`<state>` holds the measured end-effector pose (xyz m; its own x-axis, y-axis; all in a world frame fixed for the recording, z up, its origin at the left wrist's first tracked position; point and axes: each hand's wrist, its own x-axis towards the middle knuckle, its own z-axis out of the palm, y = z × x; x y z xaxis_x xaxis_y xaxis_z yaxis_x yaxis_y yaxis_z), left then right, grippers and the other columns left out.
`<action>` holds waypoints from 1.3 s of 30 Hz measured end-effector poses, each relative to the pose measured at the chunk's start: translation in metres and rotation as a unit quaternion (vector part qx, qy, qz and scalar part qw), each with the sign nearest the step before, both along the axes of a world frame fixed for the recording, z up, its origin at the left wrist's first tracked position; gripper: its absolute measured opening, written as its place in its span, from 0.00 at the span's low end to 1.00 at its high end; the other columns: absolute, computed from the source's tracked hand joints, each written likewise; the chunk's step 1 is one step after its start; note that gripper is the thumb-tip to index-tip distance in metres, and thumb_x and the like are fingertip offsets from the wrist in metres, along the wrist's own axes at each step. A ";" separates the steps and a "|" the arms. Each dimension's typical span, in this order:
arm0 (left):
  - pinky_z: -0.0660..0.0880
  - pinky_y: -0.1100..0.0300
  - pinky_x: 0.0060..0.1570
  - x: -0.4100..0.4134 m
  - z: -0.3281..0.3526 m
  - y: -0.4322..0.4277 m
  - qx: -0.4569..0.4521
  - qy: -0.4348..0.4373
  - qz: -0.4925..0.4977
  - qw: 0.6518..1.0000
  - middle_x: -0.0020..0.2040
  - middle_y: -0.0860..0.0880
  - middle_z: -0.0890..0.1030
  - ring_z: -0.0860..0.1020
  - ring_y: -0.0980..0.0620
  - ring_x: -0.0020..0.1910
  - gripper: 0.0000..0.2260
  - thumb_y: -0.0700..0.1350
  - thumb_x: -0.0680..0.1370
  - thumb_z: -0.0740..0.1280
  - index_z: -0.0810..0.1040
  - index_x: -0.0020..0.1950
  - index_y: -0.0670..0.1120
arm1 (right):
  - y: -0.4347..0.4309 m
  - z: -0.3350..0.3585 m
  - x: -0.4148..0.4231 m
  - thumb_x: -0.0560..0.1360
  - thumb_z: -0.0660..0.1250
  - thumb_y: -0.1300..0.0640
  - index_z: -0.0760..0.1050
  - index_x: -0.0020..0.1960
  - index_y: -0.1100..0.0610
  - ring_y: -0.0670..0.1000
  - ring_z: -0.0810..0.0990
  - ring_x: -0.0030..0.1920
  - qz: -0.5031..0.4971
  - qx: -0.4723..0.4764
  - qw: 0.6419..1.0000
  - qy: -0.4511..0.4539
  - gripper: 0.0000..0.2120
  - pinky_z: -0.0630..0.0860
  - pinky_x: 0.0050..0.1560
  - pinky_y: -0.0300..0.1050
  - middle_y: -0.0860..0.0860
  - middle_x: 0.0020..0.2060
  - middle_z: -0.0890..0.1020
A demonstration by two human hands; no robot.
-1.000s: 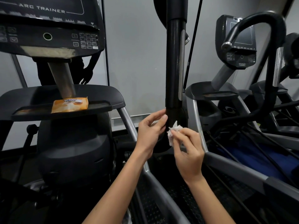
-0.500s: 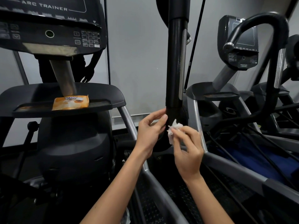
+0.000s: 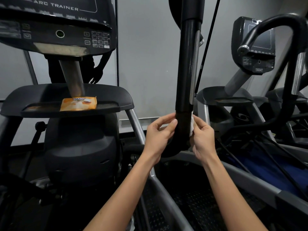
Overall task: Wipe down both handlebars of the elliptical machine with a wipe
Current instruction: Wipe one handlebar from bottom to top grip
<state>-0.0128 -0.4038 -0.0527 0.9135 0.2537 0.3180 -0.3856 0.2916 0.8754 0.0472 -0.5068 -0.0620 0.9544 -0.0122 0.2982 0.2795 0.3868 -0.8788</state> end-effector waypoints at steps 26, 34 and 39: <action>0.78 0.67 0.46 0.002 -0.003 -0.001 -0.006 0.009 0.009 1.000 0.45 0.53 0.83 0.82 0.60 0.42 0.11 0.36 0.77 0.65 0.78 0.58 0.43 | -0.009 -0.035 -0.022 0.77 0.63 0.65 0.79 0.51 0.61 0.42 0.79 0.35 -0.068 -0.060 0.996 -0.014 0.07 0.75 0.40 0.34 0.47 0.33 0.82; 0.77 0.66 0.47 0.002 -0.003 0.000 0.016 0.023 0.016 0.999 0.46 0.54 0.83 0.80 0.61 0.41 0.09 0.39 0.77 0.66 0.80 0.54 0.49 | 0.016 0.010 -0.038 0.73 0.70 0.64 0.78 0.42 0.48 0.44 0.79 0.41 -0.241 -0.058 0.947 -0.203 0.11 0.72 0.42 0.32 0.54 0.42 0.80; 0.79 0.65 0.48 0.000 0.000 -0.001 -0.002 0.013 0.010 1.000 0.46 0.52 0.82 0.82 0.59 0.42 0.09 0.36 0.77 0.65 0.79 0.55 0.45 | 0.012 0.011 -0.012 0.77 0.63 0.64 0.79 0.49 0.58 0.49 0.79 0.44 -0.140 -0.006 0.989 -0.049 0.06 0.77 0.51 0.45 0.53 0.41 0.81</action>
